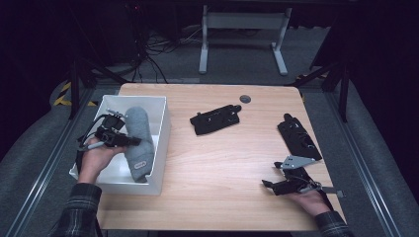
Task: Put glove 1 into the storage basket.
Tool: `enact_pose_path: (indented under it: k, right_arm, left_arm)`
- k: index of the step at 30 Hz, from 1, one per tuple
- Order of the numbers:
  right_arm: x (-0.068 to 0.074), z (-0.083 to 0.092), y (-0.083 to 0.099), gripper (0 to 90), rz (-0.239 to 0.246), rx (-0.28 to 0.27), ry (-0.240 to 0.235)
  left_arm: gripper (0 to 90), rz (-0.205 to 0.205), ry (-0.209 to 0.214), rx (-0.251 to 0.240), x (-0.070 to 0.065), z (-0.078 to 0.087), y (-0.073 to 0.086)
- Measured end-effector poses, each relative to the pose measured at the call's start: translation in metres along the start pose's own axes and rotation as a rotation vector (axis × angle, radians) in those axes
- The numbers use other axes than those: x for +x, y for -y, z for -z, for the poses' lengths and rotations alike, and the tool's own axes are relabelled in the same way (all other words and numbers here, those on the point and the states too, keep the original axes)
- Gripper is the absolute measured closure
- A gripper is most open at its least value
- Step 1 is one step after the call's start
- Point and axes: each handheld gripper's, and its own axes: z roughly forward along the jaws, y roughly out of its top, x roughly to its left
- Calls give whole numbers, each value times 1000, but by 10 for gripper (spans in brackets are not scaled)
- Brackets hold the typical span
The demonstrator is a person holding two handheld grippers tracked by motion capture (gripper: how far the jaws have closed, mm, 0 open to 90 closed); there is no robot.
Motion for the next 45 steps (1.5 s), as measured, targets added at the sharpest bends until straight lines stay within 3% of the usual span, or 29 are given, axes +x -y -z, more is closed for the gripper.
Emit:
enact_pose_path:
  k: [5,8,10,12,14,17,23,29,33,38,45]
  right_arm:
    - [0,0,0,143,0,0,-1]
    - [0,0,0,143,-1,1,-1]
    - [0,0,0,143,-1,1,-1]
    - [0,0,0,143,-1,1,-1]
    - [0,0,0,143,0,0,-1]
    - [0,0,0,143,0,0,0]
    - [0,0,0,143,0,0,-1]
    - [0,0,0,143,1,1,0]
    - [0,0,0,143,0,1,-1]
    - [0,0,0,143,0,1,-1]
    - [0,0,0,143,-2,2,-1]
  left_arm:
    - [684,37,-7,5,12,-13,1]
    - [559,70,-29,5,17,-17,2]
    - [419,88,-62,1,19,-18,2]
    - [322,93,-78,-25,20,-17,2]
    - [253,104,-90,-41,17,-15,0]
    - [168,107,-149,-50,10,-11,-4]
    - [130,127,-211,-56,3,-1,-12]
    - [109,128,-228,-84,-1,9,-17]
    - [110,124,-207,-126,-5,20,-21]
    - [111,91,-176,-149,-16,28,-26]
    - [112,30,-115,-183,-46,34,-42]
